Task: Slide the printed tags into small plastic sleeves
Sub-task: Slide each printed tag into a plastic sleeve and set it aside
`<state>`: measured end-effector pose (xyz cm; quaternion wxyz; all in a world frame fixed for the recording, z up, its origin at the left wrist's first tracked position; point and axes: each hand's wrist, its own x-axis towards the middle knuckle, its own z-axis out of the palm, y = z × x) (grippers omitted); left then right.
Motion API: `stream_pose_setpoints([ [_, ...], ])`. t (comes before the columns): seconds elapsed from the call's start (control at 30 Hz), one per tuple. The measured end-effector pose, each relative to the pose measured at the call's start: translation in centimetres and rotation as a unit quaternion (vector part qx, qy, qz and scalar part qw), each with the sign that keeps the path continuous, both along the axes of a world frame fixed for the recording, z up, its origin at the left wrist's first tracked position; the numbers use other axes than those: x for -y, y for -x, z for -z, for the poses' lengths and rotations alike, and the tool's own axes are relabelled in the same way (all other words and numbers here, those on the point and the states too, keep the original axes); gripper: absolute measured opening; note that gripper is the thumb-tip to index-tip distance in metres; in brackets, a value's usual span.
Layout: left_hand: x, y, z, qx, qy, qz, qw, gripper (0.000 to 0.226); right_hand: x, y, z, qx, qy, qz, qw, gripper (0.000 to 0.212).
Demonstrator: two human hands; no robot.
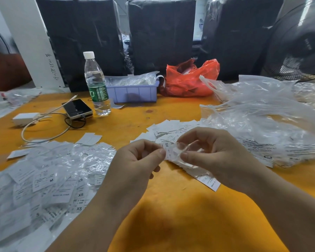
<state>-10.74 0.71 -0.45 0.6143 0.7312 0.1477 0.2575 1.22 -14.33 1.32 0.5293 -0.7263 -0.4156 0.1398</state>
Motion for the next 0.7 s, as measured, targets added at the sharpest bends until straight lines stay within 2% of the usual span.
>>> stream_pose_setpoints([
  [0.27,-0.4,0.2,-0.2,0.05,-0.051,-0.081,0.994,0.01,-0.1,-0.1,-0.2,-0.06,-0.019,0.029,0.998,0.026],
  [0.5,0.3,0.5,-0.6,0.053,-0.052,-0.053,0.996,0.009,0.0,0.2,-0.5,-0.099,-0.045,0.032,0.994,0.036],
  [0.7,1.1,0.9,-1.1,0.075,-0.067,-0.056,0.993,0.007,-0.2,0.5,-0.4,-0.114,-0.07,0.042,0.99,0.035],
])
